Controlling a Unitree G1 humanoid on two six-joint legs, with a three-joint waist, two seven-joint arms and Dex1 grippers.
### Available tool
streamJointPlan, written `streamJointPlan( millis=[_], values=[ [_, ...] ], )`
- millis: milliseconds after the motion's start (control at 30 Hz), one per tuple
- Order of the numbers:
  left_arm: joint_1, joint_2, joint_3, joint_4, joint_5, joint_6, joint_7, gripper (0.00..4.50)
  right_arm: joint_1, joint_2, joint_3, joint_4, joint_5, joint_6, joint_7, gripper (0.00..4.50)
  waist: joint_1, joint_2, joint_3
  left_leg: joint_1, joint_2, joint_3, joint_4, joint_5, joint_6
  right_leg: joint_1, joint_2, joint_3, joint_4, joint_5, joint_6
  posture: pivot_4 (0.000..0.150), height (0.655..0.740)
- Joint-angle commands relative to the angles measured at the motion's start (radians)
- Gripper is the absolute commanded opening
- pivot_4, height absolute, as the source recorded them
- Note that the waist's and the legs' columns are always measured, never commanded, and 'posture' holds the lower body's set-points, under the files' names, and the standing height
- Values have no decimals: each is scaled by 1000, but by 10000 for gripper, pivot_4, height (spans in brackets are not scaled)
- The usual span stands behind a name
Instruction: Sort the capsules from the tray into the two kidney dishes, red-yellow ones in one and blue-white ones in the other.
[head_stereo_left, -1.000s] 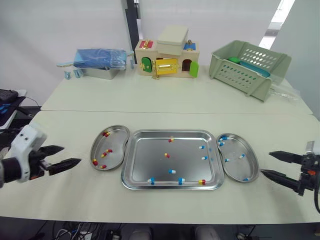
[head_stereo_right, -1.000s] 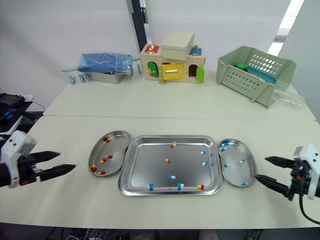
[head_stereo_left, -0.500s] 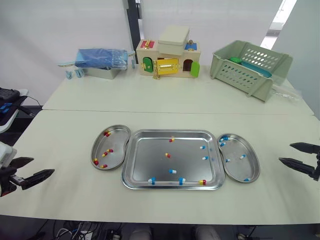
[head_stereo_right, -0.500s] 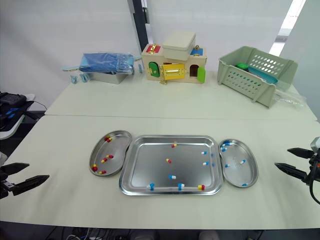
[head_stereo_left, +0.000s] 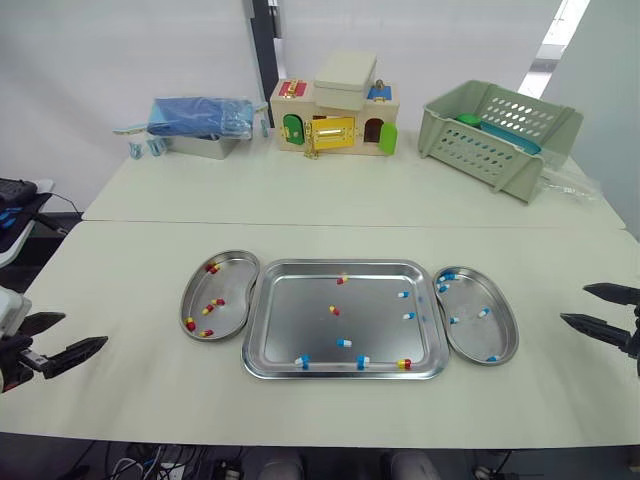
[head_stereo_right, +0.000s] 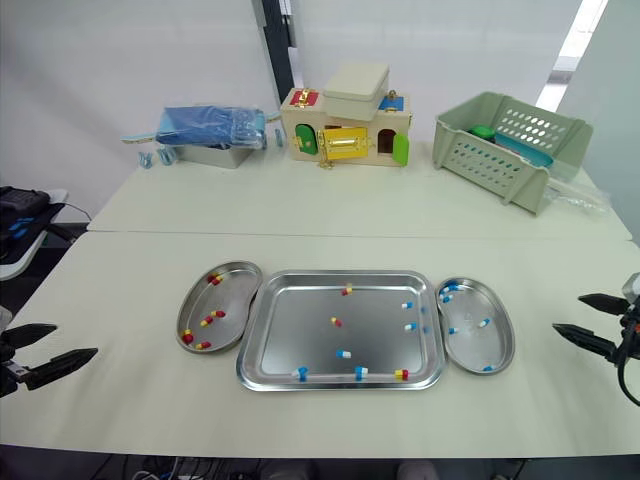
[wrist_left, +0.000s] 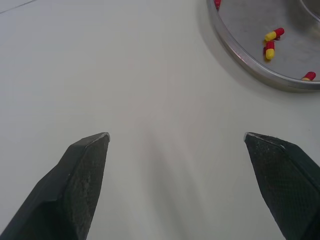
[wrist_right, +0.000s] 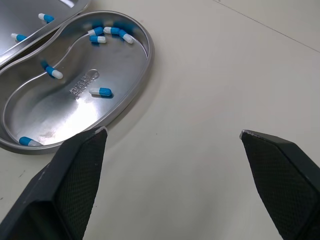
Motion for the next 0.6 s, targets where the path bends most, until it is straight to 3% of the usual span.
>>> streamJointPlan(
  millis=[33, 267, 600],
  values=[
    [-8, -58, -8, -126, -84, -51, -27, 44643, -55, -21, 7, 35, -13, -26, 33, 45000, 0, 0, 0, 0, 0, 0, 0, 0, 0, 0, 0, 0, 0, 0, 0, 1500, 7400],
    [137, -225, -14, -373, -227, -126, -100, 44643, -145, -53, 51, 92, -37, -26, 97, 45000, -4, 1, 0, 0, 0, 2, 0, 0, 0, 0, 0, 1, -1, 0, 0, 1500, 7400],
    [365, -464, -170, -594, -271, -344, -184, 44643, -213, -73, 83, 111, -68, -37, 151, 45000, 1, 3, -2, 0, -1, 3, 1, 0, 0, 1, -1, 2, -1, 0, 0, 1500, 7400]
  ],
)
